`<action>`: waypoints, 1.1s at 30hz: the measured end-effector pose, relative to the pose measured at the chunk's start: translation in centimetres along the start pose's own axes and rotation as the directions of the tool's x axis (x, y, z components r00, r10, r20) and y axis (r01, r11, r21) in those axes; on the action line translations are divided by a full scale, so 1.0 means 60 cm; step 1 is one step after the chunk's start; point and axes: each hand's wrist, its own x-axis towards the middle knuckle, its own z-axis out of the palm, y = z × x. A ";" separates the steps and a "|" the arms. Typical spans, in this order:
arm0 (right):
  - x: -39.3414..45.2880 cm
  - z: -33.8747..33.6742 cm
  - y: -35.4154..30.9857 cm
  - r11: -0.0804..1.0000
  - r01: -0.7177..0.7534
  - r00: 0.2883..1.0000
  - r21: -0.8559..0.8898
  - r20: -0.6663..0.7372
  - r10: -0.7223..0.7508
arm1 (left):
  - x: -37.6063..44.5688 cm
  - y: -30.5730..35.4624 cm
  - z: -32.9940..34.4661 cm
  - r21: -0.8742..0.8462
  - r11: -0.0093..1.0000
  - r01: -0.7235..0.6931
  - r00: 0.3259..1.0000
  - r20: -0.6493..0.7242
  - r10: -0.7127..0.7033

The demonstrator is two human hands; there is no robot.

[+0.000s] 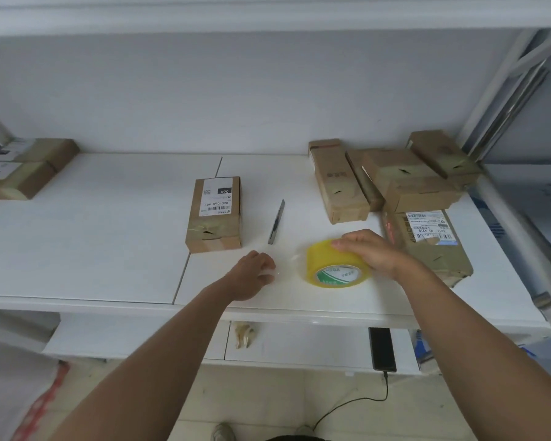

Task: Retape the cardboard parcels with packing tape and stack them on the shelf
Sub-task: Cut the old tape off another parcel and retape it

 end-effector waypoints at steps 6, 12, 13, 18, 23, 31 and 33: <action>0.013 0.015 -0.064 0.909 -0.014 0.999 -0.416 -0.036 -0.001 | 0.002 0.011 -0.011 -0.024 0.999 0.025 1.000 0.020 -0.025; 0.020 0.044 -0.051 0.797 -0.062 0.985 -0.601 -0.166 -0.049 | -0.005 0.018 -0.029 -0.071 0.997 0.035 0.999 0.017 -0.033; 0.021 0.043 -0.048 0.788 -0.060 0.984 -0.613 -0.171 -0.058 | -0.006 0.019 -0.032 -0.054 0.998 0.020 0.999 0.037 -0.018; 0.018 0.043 -0.051 0.771 -0.058 0.987 -0.634 -0.154 -0.053 | -0.017 0.013 -0.063 -0.036 0.999 0.020 0.995 0.100 -0.016; 0.018 0.037 -0.047 0.796 -0.056 0.986 -0.603 -0.156 -0.049 | -0.029 0.028 -0.074 -0.004 0.999 0.037 0.995 0.097 -0.037; 0.016 0.023 -0.040 0.841 -0.016 0.989 -0.541 -0.134 -0.068 | -0.048 0.069 -0.140 -0.189 0.972 0.139 0.980 0.168 -0.107; 0.019 0.028 -0.046 0.858 0.008 0.991 -0.513 -0.109 -0.075 | -0.051 0.061 -0.142 -0.234 0.957 0.174 0.974 0.185 -0.131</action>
